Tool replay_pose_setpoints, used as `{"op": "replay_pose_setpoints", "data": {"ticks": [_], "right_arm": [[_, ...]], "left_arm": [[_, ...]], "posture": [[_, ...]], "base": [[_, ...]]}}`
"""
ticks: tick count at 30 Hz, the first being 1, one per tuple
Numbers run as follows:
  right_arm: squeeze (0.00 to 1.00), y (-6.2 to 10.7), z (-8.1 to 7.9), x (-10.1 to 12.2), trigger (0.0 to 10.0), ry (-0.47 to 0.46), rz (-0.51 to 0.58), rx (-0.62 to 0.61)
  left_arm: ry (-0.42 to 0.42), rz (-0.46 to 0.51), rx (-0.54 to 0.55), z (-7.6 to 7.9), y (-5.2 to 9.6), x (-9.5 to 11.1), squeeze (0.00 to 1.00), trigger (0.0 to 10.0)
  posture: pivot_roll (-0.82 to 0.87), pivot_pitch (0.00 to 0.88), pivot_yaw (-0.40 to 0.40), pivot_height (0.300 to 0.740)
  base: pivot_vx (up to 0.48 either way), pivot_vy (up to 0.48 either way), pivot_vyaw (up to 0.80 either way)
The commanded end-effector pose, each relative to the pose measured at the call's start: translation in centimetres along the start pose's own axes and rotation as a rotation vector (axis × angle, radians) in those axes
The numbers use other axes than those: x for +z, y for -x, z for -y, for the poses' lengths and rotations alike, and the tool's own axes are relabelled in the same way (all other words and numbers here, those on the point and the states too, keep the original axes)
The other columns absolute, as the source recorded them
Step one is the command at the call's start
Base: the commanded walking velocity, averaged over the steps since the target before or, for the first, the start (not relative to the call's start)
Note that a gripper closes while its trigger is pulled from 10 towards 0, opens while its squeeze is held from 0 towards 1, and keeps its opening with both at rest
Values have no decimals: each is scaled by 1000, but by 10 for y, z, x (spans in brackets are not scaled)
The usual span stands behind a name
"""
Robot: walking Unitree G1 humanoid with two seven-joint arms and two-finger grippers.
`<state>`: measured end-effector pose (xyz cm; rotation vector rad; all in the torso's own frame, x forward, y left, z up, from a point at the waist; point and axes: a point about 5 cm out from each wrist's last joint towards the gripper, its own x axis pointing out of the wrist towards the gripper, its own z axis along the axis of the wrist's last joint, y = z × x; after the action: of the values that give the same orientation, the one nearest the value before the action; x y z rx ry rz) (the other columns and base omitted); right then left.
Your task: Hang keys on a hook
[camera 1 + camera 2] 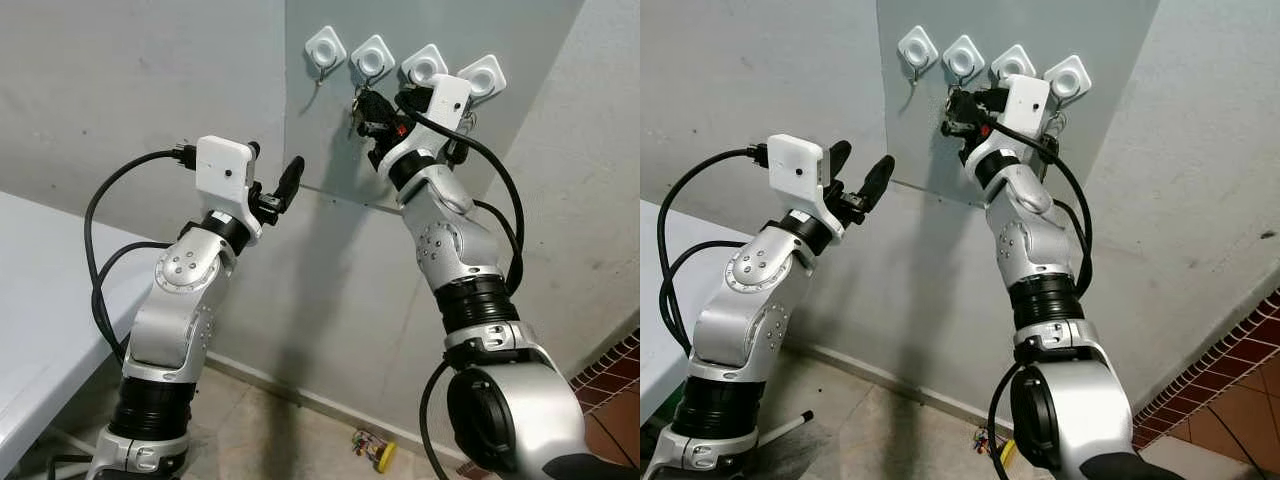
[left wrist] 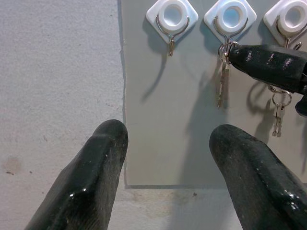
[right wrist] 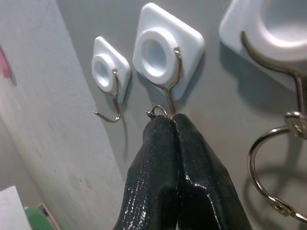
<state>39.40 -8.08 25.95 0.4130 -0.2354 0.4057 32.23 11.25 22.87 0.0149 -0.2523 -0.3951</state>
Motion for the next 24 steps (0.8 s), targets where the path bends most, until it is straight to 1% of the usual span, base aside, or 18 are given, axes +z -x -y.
{"op": "replay_pose_setpoints", "data": {"ticks": [1, 3, 7, 9, 13, 20, 21, 22, 23, 24], "right_arm": [[0, -4, -2, 12, 10000, -41, 25, -11], [0, -3, 0, 10, 10000, -70, 21, -20], [0, -2, -1, 9, 10000, -79, 19, -20], [0, -1, -1, 7, 10000, -112, 4, -27], [0, 3, -2, 3, 10000, -95, -4, -19], [0, 6, -4, 1, 10000, -95, 2, 9], [1000, 9, -7, 1, 10000, -85, 27, 51], [1000, 9, -7, 1, 10000, -85, 27, 51], [1000, 15, -13, 2, 10000, -69, 80, 155], [1000, 17, -16, 2, 10000, -68, 92, 192]], "left_arm": [[-4, 26, -2, 1, -3, 9, 0, 10000], [-3, 27, 0, 1, -3, 9, 0, 10000], [-2, 27, 1, 0, -3, 10, 0, 10000], [2, 28, 1, 1, -3, 10, 0, 10000], [2, 30, 1, 0, -4, 10, 0, 10000], [0, 32, 6, 0, -5, 11, 0, 10000], [-2, 33, 10, -1, -5, 11, 0, 10000], [-2, 33, 10, -1, -5, 11, 0, 10000], [-7, 36, 18, -1, -5, 11, 0, 10000], [-7, 37, 20, -2, -5, 12, 0, 10000]], "posture": [[-50, 0, -54, 724], [-50, 0, -54, 724], [-56, 0, -49, 724], [-56, 0, -49, 724], [-62, 0, -45, 724], [-64, 0, -44, 724], [-63, 0, -45, 724], [-63, 0, -45, 724], [-63, 0, -45, 724], [-63, 0, -45, 724]], "base": [[0, 0, 0], [0, 0, 0], [0, 0, 0], [0, 0, 0], [0, 0, 0], [0, 0, 0], [0, 0, 0], [0, 0, 0], [0, 0, 0], [0, 0, 0]]}}
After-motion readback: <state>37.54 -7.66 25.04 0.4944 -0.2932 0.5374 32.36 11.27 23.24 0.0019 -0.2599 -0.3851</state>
